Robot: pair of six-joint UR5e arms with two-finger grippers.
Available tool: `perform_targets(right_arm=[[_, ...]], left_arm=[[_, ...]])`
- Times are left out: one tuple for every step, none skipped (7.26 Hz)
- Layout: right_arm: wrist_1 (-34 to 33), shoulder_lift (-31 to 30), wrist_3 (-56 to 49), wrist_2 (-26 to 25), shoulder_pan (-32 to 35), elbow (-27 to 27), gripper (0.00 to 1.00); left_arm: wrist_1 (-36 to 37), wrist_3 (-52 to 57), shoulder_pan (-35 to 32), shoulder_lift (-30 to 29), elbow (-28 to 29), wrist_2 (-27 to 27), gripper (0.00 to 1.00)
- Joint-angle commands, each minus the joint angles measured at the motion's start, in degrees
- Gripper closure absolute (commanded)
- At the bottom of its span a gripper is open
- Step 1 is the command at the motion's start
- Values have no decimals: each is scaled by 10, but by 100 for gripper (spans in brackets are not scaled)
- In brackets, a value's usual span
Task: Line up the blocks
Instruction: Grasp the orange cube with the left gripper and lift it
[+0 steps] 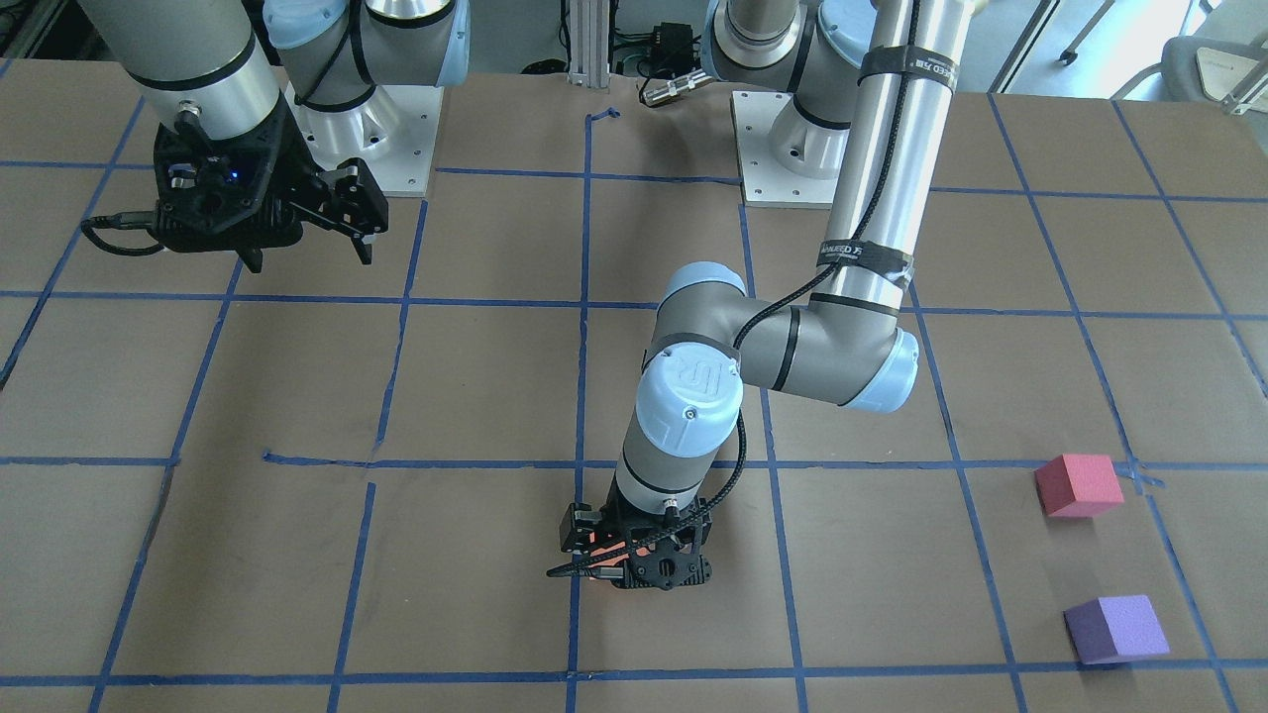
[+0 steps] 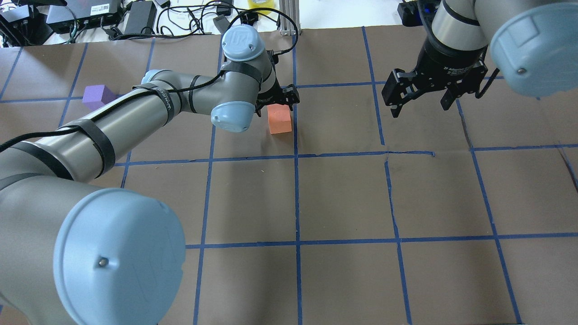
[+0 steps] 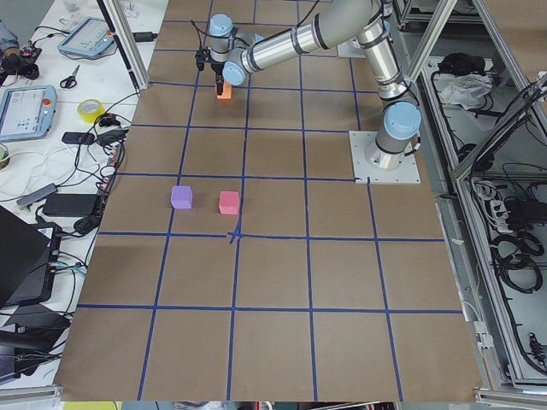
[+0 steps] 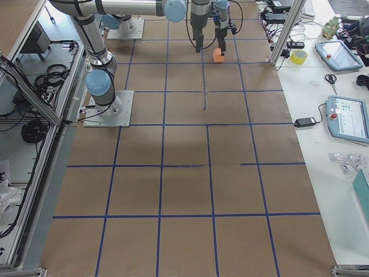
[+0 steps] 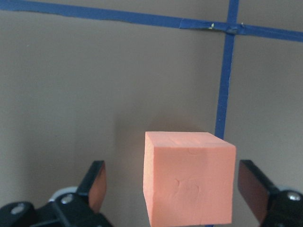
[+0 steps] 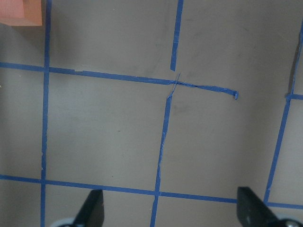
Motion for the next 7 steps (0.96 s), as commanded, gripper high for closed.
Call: perform_targets(right_arm=[[1,-18,-3,0,-1,2,0],[1,-22,-3,5,1,2,0],[2,-23,-2,-2,1,1,0],[4,-20,-2,0,2,3,0],[21,-17,-1,-3,-3,1,0],[23,-17,0,-1,-2,-4,0],[19,-17,2,-4,-2,-4,0]], left_arm=[[2,-5,0,-17,0,-7,1],[2,1,1,-17,0,0,38],[0,-11,1,-11,0,4,80],[-11,-6,5,7,3,13,84],[-39,-2,18,25,13,15,85],[-81,50,45,35,28,15,90],[-92,97,87,49,31,16,90]])
